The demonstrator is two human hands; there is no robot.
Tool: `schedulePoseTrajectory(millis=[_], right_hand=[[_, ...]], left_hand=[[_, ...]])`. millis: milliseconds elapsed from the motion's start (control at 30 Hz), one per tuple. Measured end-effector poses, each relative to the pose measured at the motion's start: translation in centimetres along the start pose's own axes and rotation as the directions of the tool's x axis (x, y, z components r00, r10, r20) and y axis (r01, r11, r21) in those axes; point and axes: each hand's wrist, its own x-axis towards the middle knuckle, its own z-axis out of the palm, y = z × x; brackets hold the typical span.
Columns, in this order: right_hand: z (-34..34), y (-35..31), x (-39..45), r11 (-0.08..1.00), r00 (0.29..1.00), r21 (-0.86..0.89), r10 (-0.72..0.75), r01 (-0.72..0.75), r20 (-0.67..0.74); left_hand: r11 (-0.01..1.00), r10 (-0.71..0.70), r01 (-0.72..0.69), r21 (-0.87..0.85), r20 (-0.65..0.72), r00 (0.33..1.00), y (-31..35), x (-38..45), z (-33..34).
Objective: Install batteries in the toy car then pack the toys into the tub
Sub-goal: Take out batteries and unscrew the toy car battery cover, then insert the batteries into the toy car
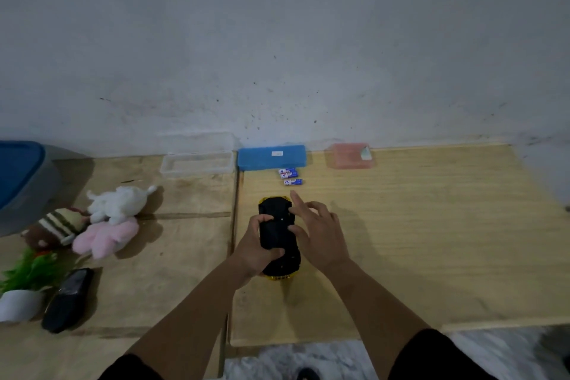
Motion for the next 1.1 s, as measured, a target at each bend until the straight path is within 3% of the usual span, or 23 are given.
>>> schedulePoseTrajectory(millis=[233,367,633,900,1100], right_hand=[[-0.5,-3.5,-0.9,0.999,0.999,-0.031,0.017,-0.015,0.051],[0.3,-5.6,-1.4,0.986,0.989,0.079,0.142,-0.145,0.045],[-0.5,-7.8,-2.8,0.957,0.972,0.170,0.226,-0.234,0.064],[-4.7,-3.1,-4.1,0.871,0.923,0.341,0.384,-0.354,-0.021],[-5.5,5.1,-5.5,0.886,0.904,0.177,0.414,-0.428,0.109]], left_hand=[[0.997,0.080,-0.080,0.004,0.050,0.995,0.0,-1.4,-1.9],[0.991,0.126,-0.128,0.037,0.072,0.989,-0.1,-2.3,-3.3],[0.982,0.159,-0.172,0.071,0.163,0.974,-0.9,-3.5,-3.3],[0.989,0.130,-0.138,0.046,0.148,0.980,-1.2,-2.9,-0.6],[0.997,0.076,-0.074,-0.021,0.075,0.994,-0.8,-1.2,2.7]])
